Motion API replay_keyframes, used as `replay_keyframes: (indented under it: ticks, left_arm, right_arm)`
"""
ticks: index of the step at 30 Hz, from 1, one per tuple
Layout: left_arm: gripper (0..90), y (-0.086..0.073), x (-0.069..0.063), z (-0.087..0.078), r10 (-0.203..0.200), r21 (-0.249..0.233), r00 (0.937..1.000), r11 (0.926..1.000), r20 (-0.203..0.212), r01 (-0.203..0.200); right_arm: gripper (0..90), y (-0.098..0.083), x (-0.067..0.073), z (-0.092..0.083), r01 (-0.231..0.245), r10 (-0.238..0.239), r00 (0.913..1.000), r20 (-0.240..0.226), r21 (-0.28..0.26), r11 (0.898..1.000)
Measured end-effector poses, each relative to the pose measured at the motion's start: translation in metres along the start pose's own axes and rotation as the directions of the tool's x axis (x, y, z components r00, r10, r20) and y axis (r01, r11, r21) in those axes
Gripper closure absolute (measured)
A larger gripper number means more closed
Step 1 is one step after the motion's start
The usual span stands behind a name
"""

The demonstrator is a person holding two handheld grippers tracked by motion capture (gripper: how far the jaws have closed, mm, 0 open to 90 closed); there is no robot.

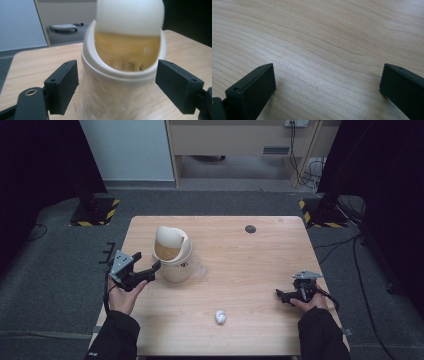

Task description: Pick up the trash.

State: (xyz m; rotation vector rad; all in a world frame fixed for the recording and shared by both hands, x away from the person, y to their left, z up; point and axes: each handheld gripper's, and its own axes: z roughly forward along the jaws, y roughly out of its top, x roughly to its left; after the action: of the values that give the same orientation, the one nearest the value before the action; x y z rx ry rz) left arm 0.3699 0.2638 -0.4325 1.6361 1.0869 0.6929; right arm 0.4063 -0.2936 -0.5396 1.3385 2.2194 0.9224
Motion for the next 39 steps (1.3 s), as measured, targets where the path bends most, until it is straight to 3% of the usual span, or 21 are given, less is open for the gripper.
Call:
replay_keyframes:
  ticks: [7,17,20,26,34,36,37,38,39]
  left_arm:
    - [18.3,-0.013,-0.016,-0.006,0.014,0.023,0.999,0.9996,0.043,-0.015]
    - [19.7,-0.029,-0.04,-0.006,0.014,0.068,0.9922,0.9974,0.123,-0.023]
    - [20.1,-0.033,-0.05,-0.003,0.031,0.093,0.9879,0.9947,0.152,-0.045]
    - [20.9,-0.036,-0.057,-0.001,0.039,0.101,0.9842,0.9932,0.173,-0.057]
    - [23.6,-0.043,-0.072,0.008,0.06,0.141,0.9705,0.9855,0.234,-0.095]
    - [24.0,-0.045,-0.079,0.013,0.073,0.15,0.9622,0.9819,0.263,-0.115]
    - [24.1,-0.045,-0.079,0.013,0.073,0.15,0.9622,0.9819,0.263,-0.115]
    - [24.2,-0.047,-0.084,0.016,0.08,0.16,0.9562,0.9788,0.282,-0.129]
    - [24.3,-0.047,-0.084,0.016,0.08,0.16,0.9562,0.9788,0.282,-0.129]
  right_arm:
    - [0.5,0.0,0.0,0.0,0.0,0.0,1.0,0.0,0.0,1.0]
    - [0.5,0.0,0.0,0.0,0.0,0.0,1.0,0.0,0.0,1.0]
    - [0.5,0.0,0.0,0.0,0.0,0.0,1.0,0.0,0.0,1.0]
    - [0.5,0.0,0.0,0.0,0.0,0.0,1.0,0.0,0.0,1.0]
    - [0.5,0.0,0.0,0.0,0.0,0.0,1.0,0.0,0.0,1.0]
    - [0.5,0.0,0.0,0.0,0.001,-0.001,1.0,0.0,0.0,1.0]
    - [0.5,0.0,0.0,0.0,0.0,0.0,1.0,0.0,0.0,1.0]
    - [0.5,0.0,0.0,0.0,0.0,0.0,1.0,0.0,0.0,1.0]
    - [0.5,0.0,0.0,0.0,0.0,0.0,1.0,0.0,0.0,1.0]
